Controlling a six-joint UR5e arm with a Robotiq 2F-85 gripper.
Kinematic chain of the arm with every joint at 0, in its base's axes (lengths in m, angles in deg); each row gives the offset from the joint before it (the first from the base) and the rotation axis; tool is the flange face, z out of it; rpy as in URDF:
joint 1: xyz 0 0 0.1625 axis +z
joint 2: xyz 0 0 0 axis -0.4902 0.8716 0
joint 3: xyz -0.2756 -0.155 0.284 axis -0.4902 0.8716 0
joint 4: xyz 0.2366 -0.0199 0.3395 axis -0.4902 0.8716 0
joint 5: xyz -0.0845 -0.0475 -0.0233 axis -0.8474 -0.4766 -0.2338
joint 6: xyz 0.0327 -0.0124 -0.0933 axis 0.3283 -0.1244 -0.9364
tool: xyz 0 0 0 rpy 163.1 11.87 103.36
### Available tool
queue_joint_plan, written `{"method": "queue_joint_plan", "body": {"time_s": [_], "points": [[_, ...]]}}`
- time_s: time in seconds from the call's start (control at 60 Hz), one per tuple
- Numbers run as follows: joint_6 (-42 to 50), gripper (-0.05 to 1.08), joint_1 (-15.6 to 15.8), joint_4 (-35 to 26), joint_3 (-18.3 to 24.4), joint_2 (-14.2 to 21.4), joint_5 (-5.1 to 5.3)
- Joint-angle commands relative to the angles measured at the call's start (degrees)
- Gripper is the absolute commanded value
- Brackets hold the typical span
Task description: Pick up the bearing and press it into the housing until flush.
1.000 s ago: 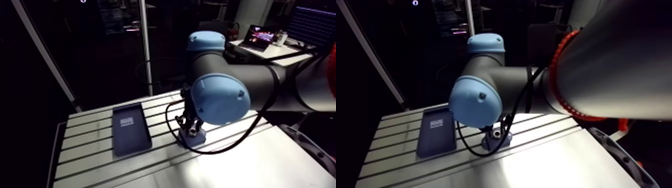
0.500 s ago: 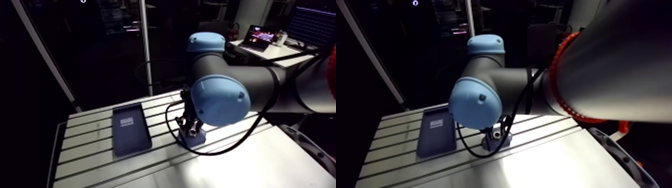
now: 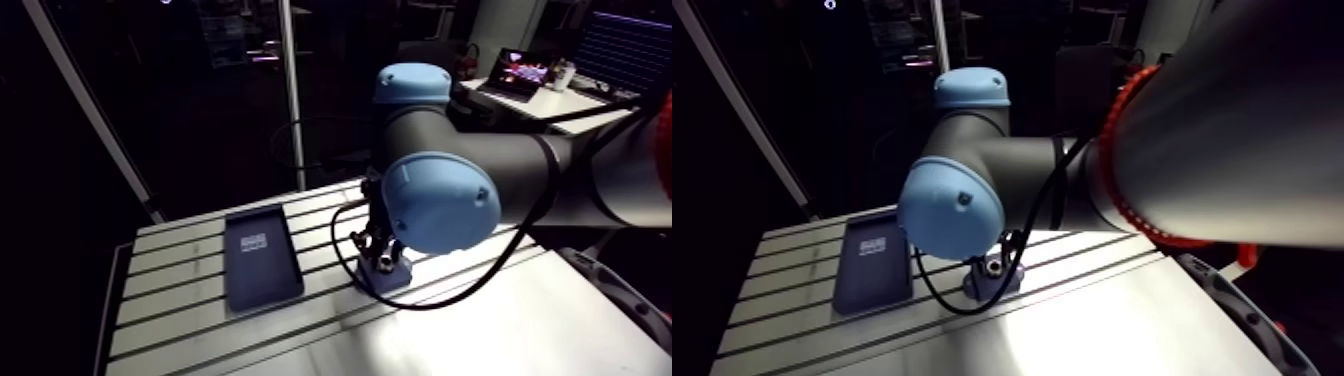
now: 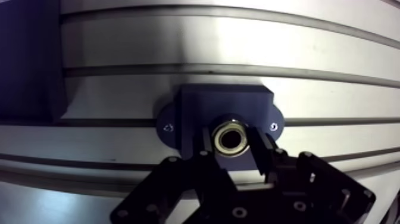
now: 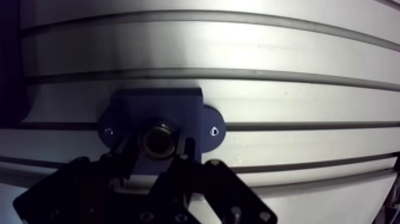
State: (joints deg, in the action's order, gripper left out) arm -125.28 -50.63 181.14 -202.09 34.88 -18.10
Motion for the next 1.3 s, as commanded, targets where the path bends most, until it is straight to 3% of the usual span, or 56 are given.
{"method": "queue_joint_plan", "body": {"time_s": [0.017,0.283,0.5,0.517,0.533,0.55,0.567,0.583,0.917,0.983,1.017,1.067,1.1,1.117,1.133,1.15,1.167,1.183,1.2,1.217,1.25,1.3], "points": [[-0.1,0.62,0.0,0.0,-0.3,0.0,0.06],[-0.2,0.62,0.1,0.0,-0.5,0.2,0.57],[-0.2,0.62,0.1,-0.1,-0.5,0.2,0.42],[-0.2,0.54,0.1,-0.1,-0.5,0.2,0.41],[-0.2,0.54,0.1,-0.1,-0.5,0.2,0.41],[-0.2,0.32,0.1,0.0,-0.5,0.2,0.41],[-0.2,0.32,0.1,0.0,-0.5,0.2,0.41],[-0.2,0.05,0.1,-0.1,-0.4,0.3,0.26],[0.1,0.0,0.1,-0.9,0.7,1.7,0.49],[1.3,0.0,0.2,-4.1,2.2,3.5,0.66],[3.8,0.01,0.3,-10.2,4.9,5.1,1.06],[4.7,0.01,0.4,-12.9,6.3,5.4,1.48],[5.4,0.05,0.4,-14.8,7.6,5.5,1.77],[5.5,0.24,0.4,-15.8,8.5,5.5,1.89],[5.5,0.24,0.4,-15.8,8.5,5.5,1.89],[5.7,0.52,0.4,-16.2,9.2,5.3,1.83],[5.7,0.52,0.4,-16.2,9.2,5.3,1.83],[5.8,0.71,0.3,-16.5,9.7,5.2,1.67],[5.8,0.71,0.3,-16.5,9.7,5.2,1.67],[5.7,0.82,0.3,-16.6,9.9,5.2,1.5],[5.7,0.88,0.3,-16.7,9.8,5.2,1.77],[5.7,0.9,0.3,-16.7,9.8,5.1,1.59]]}}
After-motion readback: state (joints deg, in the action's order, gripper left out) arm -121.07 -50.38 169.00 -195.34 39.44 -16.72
